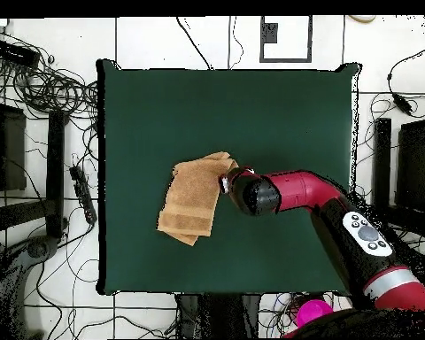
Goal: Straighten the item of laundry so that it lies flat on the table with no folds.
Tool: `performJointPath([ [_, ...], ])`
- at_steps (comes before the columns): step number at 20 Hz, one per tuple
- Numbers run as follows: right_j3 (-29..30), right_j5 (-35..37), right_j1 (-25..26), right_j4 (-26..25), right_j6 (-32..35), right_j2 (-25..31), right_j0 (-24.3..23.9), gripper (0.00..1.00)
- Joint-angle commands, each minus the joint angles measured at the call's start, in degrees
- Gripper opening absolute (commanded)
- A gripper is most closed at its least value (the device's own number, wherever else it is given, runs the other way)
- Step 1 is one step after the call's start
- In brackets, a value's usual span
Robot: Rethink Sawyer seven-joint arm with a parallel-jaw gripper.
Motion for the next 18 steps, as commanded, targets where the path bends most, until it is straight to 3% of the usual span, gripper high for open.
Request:
performJointPath([
  [1,-1.7,-3.2,6.9,1.0,-0.6,4.7,0.4,1.00],
  [18,-0.3,-13.0,8.0,-1.3,3.7,3.0,0.4,1.00],
])
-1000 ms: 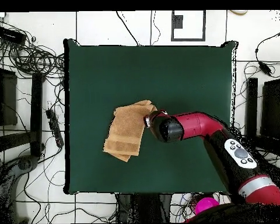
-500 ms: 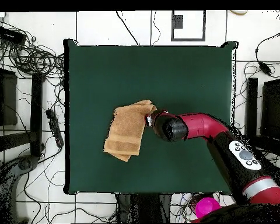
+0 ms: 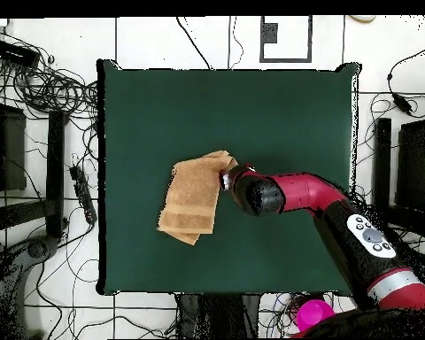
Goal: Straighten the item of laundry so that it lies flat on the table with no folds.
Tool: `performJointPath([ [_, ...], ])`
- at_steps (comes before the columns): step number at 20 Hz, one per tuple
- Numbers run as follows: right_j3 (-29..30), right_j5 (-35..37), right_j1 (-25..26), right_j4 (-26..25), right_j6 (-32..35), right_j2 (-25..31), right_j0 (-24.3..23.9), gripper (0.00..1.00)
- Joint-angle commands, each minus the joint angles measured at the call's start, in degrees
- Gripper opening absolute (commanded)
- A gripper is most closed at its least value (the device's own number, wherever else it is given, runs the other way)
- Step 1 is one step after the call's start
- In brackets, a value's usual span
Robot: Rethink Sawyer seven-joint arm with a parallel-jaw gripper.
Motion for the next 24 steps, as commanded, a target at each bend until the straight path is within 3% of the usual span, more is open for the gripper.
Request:
performJointPath([
  [1,-0.5,-9.1,6.5,-2.2,3.6,1.9,2.2,1.00],
  [9,2.1,-11.7,4.1,-0.4,6.1,2.5,4.0,1.00],
  [24,1.8,-9.8,6.0,2.8,5.4,3.6,4.9,1.00],
])
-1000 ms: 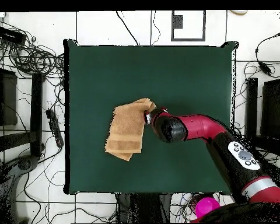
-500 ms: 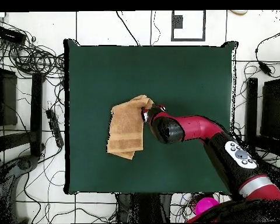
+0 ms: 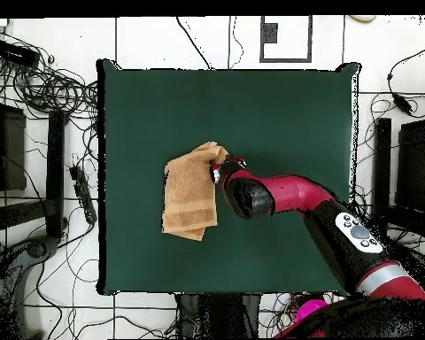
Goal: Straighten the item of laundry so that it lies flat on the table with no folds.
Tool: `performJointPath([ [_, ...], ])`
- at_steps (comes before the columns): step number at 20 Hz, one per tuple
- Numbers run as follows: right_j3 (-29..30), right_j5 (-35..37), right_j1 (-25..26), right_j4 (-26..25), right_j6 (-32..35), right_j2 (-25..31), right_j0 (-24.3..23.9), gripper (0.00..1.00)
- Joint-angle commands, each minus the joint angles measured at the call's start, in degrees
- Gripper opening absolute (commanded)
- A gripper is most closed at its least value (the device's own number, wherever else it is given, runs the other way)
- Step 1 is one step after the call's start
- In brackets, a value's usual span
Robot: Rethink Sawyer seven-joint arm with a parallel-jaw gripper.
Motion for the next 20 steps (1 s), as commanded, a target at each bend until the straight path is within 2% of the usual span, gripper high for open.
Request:
performJointPath([
  [1,1.4,1.2,3.9,3.0,5.4,3.6,3.6,1.00],
  [10,2.0,1.2,2.6,4.6,6.4,3.0,5.0,1.00],
  [11,1.8,0.8,2.0,4.3,6.7,2.2,5.7,1.00],
  [12,0.8,-1.2,-0.1,3.7,9.3,-1.8,8.9,1.00],
  [13,0.2,-1.3,-0.9,3.6,10.0,-3.5,10.1,1.00],
  [16,-0.8,3.9,-2.1,3.2,6.9,-5.4,10.6,1.00],
  [20,-2.5,6.0,-3.7,2.9,6.1,-9.0,12.8,1.00],
])
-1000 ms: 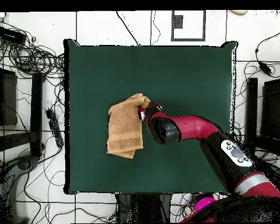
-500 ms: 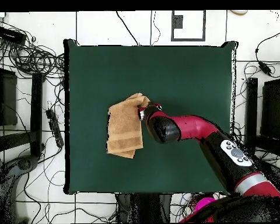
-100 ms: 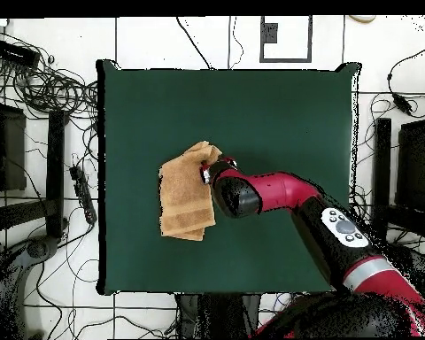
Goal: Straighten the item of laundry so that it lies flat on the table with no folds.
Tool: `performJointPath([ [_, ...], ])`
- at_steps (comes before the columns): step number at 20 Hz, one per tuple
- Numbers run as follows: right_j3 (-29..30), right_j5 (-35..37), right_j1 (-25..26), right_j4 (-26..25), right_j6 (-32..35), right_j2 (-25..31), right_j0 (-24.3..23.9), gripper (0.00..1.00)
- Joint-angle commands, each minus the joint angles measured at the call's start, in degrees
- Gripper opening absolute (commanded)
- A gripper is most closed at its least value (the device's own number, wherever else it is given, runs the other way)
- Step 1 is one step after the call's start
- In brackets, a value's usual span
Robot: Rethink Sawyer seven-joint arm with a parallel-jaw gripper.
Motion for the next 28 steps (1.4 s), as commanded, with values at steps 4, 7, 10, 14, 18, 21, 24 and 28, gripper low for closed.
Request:
performJointPath([
  [4,-3.4,5.3,-1.7,0.0,6.3,-8.6,8.5,1.00],
  [7,-4.0,5.2,-2.2,0.1,6.4,-10.6,9.8,1.00],
  [10,-5.1,5.5,-1.7,0.7,6.6,-11.9,11.2,1.00],
  [14,-7.0,7.0,-0.7,1.9,6.3,-13.1,12.7,1.00],
  [18,-9.0,8.4,0.4,3.0,5.6,-13.5,13.5,1.00],
  [21,-9.5,7.2,1.5,3.5,5.6,-12.9,13.2,1.00],
  [24,-9.4,3.5,3.4,3.8,6.8,-11.8,12.2,1.00],
  [28,-7.3,-0.3,4.1,4.2,6.6,-8.0,9.1,1.00],
])
